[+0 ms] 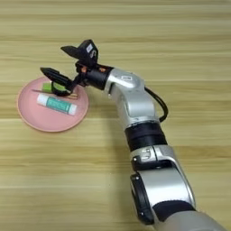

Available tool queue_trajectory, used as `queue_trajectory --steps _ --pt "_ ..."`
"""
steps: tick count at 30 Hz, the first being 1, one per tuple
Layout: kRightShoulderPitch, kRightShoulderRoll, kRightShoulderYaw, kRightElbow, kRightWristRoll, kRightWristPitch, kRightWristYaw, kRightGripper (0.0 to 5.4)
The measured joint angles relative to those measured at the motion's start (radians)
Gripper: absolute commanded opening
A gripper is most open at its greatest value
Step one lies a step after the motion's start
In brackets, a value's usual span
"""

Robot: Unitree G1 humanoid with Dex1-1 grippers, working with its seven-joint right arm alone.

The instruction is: Move the objects on the table

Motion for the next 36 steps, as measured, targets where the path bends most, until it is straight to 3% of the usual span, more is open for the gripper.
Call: queue_trajectory --steps 25,30,36 --pt "-0.023 0.000 -0.039 0.049 0.001 0.007 -0.036 5.37" --pt "-0.053 0.000 -0.047 0.122 -0.019 0.004 -0.089 5.37" --pt "-0.099 -0.001 -0.042 0.262 -0.090 -0.004 -0.162 5.37"
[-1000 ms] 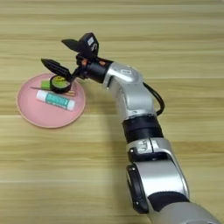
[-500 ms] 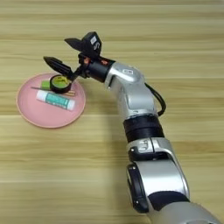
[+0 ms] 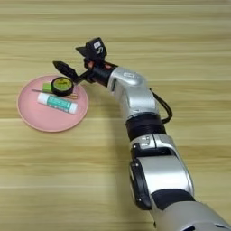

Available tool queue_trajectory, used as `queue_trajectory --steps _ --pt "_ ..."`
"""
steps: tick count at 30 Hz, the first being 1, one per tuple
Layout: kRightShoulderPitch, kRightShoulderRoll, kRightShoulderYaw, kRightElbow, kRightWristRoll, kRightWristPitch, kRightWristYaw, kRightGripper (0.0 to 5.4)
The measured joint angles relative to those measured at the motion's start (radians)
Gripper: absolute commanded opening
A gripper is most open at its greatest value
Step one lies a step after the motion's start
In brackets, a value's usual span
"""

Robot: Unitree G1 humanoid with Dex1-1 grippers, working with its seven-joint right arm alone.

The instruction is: Move the objects on the table

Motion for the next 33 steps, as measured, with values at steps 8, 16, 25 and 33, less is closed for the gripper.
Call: queue_trajectory --steps 8,16,25,33 --pt "-0.033 -0.006 0.010 0.125 -0.063 -0.036 -0.034 5.37" --pt "-0.035 0.005 0.054 0.190 -0.120 -0.055 -0.030 5.37" --pt "-0.046 0.042 0.069 0.288 -0.146 -0.057 -0.033 5.37" --pt "-0.068 0.058 0.075 0.327 -0.172 -0.084 -0.060 5.37"
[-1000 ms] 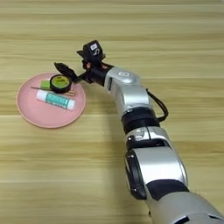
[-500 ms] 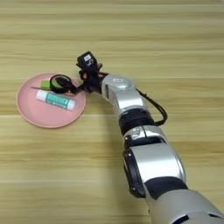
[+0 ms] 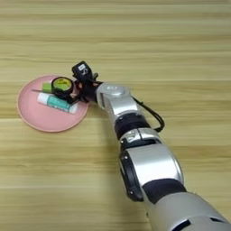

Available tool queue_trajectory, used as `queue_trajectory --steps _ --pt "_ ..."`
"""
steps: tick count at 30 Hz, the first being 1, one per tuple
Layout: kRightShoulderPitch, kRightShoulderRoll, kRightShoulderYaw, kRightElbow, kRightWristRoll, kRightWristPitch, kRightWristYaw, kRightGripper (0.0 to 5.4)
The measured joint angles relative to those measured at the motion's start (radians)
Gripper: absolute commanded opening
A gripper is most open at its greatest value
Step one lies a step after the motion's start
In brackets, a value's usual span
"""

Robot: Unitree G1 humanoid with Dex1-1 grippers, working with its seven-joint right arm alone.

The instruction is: Move the objects on the table

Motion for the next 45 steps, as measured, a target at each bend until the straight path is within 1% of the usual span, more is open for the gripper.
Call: queue_trajectory --steps 3,11,21,26,43,45 --pt "0.000 0.003 0.003 0.017 -0.017 -0.014 -0.018 5.37" --pt "-0.013 0.014 0.008 0.040 -0.033 -0.036 -0.041 5.37" --pt "-0.029 0.027 0.021 0.078 -0.064 -0.038 -0.083 5.37" --pt "-0.050 0.030 0.026 0.091 -0.072 -0.014 -0.085 5.37" --pt "-0.071 0.033 0.038 0.130 -0.099 0.009 -0.100 5.37" --pt "-0.075 0.033 0.040 0.138 -0.102 0.012 -0.098 5.17"
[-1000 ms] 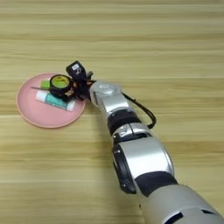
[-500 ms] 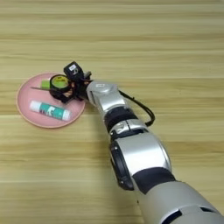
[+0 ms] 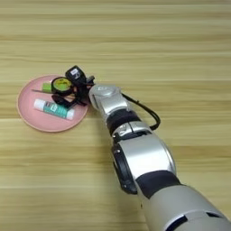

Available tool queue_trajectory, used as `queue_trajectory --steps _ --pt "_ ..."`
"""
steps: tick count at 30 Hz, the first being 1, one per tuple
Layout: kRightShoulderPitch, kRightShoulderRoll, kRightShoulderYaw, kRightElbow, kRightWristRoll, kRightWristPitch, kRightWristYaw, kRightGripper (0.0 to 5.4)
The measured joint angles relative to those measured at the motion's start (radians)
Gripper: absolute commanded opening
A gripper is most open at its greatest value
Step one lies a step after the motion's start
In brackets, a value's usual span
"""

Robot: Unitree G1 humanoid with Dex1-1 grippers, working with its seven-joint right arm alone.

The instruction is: Move the objects on the table

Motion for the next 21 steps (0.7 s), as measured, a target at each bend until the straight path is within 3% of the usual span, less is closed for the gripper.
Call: queue_trajectory --steps 21 --pt "-0.015 -0.001 0.001 0.022 -0.005 0.012 0.015 3.39"
